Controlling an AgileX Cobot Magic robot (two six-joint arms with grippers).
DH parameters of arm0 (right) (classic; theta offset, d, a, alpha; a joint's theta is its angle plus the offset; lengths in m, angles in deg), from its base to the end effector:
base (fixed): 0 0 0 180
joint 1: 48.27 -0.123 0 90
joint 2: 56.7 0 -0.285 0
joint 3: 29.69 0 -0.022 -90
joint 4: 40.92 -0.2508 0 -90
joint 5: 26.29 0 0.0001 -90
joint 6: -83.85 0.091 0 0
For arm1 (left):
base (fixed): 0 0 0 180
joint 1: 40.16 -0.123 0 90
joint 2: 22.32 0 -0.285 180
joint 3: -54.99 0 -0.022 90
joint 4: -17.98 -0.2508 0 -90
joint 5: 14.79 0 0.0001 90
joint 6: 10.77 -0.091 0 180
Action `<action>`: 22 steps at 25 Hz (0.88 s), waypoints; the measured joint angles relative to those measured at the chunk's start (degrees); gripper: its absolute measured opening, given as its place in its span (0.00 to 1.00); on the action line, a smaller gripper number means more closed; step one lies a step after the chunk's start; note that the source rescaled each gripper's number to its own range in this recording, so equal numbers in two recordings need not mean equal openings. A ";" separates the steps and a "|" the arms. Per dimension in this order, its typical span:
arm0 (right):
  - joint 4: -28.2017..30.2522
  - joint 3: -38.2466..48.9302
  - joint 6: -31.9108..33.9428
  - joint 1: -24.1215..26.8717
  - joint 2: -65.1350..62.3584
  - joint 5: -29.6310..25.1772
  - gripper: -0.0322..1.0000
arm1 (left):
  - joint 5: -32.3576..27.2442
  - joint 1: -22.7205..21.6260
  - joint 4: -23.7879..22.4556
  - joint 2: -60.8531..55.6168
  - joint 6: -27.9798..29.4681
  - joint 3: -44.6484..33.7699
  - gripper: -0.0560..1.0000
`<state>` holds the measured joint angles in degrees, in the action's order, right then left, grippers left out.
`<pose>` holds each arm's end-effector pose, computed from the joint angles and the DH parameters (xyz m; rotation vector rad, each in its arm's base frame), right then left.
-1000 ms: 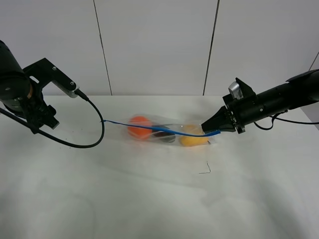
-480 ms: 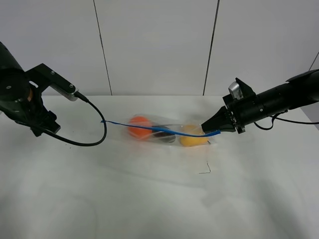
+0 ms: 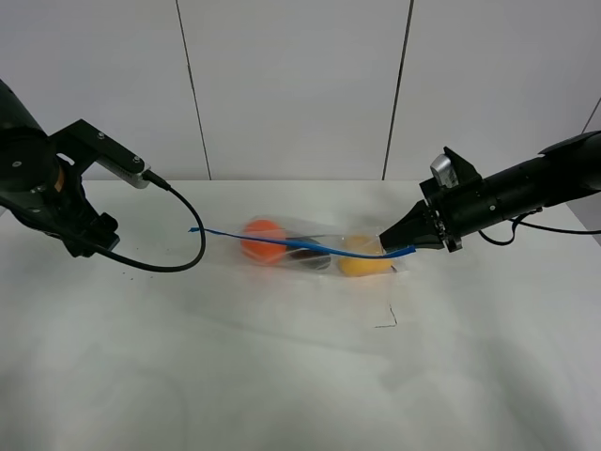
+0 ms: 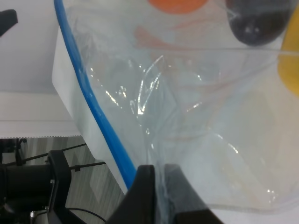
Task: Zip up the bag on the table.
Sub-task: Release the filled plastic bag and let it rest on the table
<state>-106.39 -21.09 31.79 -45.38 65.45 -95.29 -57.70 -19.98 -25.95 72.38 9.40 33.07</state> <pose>0.3611 0.0592 0.1693 -0.2755 2.5899 1.4255 0.2936 -0.0620 0.2446 0.6086 2.4747 0.6077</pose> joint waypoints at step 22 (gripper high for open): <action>0.56 0.00 -0.46 0.00 0.00 0.00 0.03 | -6.90 -21.05 26.61 -0.32 -7.95 3.02 1.00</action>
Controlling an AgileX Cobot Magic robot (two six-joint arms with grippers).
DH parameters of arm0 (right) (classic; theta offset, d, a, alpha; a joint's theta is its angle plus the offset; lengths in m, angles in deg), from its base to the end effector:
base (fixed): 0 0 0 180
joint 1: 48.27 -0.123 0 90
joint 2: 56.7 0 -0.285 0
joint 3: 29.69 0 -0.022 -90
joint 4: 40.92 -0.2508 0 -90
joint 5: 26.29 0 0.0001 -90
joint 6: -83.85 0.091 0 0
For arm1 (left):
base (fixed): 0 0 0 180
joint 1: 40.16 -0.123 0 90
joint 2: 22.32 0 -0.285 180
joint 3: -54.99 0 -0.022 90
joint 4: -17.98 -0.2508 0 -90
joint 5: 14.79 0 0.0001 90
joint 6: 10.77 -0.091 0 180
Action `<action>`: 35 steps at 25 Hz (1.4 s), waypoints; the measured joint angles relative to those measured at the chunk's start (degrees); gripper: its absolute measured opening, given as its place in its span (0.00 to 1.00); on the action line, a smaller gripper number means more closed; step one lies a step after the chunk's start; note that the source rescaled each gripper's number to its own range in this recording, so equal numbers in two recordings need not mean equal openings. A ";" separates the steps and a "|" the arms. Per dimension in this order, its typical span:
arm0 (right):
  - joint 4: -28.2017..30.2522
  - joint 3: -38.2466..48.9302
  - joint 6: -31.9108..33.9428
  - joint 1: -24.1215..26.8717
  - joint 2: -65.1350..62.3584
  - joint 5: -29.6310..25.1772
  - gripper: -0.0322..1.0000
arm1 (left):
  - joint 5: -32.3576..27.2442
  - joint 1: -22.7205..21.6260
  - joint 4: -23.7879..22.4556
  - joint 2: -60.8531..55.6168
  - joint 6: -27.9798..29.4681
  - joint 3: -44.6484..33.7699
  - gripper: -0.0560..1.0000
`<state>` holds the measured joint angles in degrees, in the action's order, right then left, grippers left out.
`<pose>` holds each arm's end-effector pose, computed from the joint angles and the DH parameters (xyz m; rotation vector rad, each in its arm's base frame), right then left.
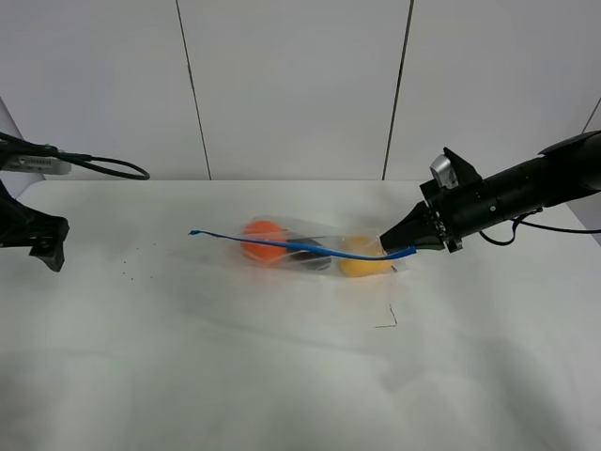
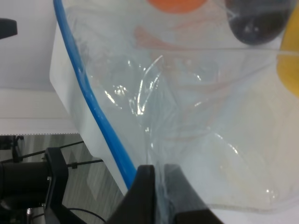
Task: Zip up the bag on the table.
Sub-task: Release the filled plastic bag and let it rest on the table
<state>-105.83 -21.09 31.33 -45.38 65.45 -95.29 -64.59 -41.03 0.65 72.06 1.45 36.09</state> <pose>0.3606 0.0589 0.1687 -0.2949 2.5933 1.4159 0.2881 0.0251 0.2441 -0.0936 2.8053 0.3236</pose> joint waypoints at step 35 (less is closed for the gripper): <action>0.21 0.00 -0.52 0.00 0.00 0.00 0.03 | -0.67 -1.69 3.28 -49.63 -3.41 -19.10 1.00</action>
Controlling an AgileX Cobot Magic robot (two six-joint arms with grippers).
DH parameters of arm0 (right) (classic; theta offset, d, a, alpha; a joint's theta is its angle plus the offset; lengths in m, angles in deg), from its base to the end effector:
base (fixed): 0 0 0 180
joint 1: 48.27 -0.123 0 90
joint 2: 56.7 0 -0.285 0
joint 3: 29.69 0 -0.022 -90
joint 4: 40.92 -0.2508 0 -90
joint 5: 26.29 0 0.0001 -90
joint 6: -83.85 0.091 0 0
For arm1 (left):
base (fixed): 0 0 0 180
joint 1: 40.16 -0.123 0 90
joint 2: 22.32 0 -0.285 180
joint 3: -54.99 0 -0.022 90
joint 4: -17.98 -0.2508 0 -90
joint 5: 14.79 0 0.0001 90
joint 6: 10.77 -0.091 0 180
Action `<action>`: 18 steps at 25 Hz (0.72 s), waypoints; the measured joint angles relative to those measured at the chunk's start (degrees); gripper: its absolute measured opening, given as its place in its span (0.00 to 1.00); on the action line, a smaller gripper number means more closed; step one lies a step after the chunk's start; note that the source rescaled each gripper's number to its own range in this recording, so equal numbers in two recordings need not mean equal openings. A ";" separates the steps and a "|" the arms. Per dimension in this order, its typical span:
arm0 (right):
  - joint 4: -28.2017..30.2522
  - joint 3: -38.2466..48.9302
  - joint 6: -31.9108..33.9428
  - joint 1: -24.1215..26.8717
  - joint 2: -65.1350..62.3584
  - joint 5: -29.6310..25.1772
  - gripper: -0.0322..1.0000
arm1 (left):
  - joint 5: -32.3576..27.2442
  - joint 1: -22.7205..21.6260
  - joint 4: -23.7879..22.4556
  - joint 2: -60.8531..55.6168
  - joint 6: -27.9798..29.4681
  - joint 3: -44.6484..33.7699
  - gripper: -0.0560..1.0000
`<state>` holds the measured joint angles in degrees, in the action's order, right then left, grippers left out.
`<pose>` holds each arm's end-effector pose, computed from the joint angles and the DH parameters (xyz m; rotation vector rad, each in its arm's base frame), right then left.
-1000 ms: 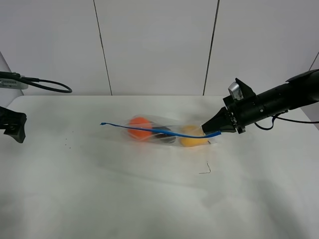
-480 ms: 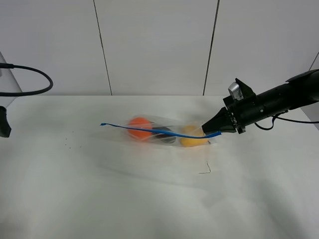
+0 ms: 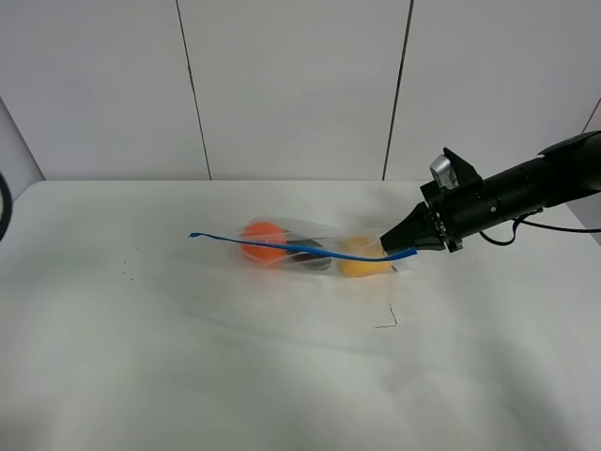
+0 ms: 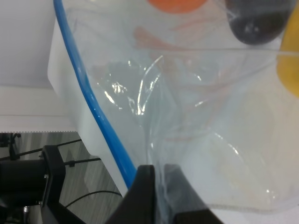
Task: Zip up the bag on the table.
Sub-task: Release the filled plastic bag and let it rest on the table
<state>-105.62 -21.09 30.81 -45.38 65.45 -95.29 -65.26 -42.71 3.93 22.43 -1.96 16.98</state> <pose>0.3604 0.0587 0.1685 -0.3097 2.5915 1.4103 0.1087 0.0219 0.3168 -0.1425 2.3020 0.2424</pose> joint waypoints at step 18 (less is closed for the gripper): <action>0.00 0.00 -0.01 0.00 0.00 0.00 0.03 | -7.55 0.00 10.67 -26.18 -8.81 -7.53 1.00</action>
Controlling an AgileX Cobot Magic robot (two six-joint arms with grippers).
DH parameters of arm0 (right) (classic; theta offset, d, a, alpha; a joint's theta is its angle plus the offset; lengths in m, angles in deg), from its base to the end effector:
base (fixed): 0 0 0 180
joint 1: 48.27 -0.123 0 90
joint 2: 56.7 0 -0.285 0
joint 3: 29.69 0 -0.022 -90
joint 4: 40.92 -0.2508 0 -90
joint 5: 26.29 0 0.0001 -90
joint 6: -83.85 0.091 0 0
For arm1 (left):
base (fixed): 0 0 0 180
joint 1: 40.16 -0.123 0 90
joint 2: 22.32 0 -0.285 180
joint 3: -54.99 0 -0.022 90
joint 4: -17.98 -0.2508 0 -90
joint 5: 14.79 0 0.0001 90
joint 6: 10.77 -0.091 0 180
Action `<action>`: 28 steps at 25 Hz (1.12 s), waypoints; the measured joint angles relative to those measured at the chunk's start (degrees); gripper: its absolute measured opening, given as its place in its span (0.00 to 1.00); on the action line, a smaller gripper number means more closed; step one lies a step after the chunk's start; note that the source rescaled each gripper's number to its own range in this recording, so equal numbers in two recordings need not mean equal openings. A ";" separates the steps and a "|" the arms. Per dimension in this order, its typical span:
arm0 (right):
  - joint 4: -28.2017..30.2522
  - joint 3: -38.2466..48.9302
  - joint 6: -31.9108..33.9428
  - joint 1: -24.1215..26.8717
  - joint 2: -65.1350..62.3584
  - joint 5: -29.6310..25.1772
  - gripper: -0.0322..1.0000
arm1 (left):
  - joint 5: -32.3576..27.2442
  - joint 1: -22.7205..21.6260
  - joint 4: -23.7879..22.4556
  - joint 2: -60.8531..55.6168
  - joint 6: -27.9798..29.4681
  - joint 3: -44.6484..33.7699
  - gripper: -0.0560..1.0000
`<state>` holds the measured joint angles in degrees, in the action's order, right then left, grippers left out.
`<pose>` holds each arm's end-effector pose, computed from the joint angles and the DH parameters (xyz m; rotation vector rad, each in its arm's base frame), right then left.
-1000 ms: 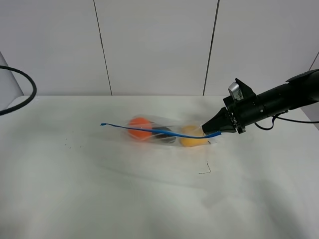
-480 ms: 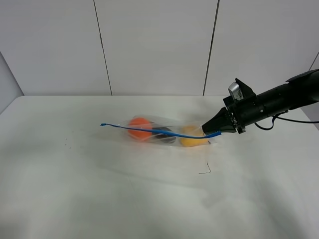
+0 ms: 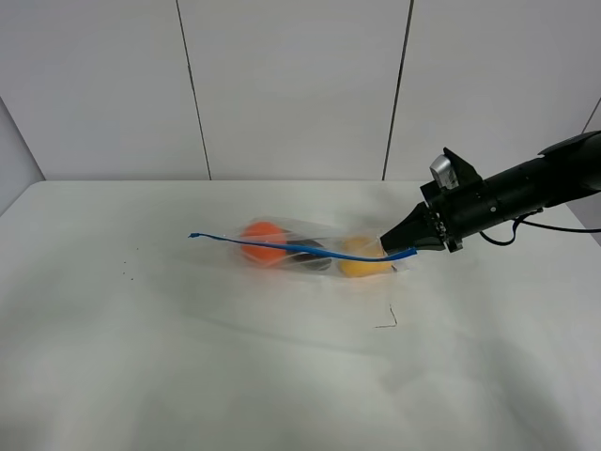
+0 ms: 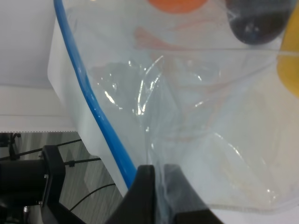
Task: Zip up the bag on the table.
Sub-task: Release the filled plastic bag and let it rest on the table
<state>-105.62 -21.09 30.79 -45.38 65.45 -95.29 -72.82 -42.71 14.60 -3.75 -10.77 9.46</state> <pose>0.3604 0.0587 0.1685 -0.3102 2.5913 1.4102 0.0226 0.0056 0.2947 -0.0436 2.1311 0.0980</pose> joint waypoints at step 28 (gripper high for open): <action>0.05 0.00 -0.23 0.00 0.00 0.00 0.03 | -2.48 0.00 2.01 -11.16 -0.61 -3.45 1.00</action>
<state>-105.57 -21.09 30.56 -45.38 65.45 -95.29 -75.30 -42.71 16.61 -14.91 -11.38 6.00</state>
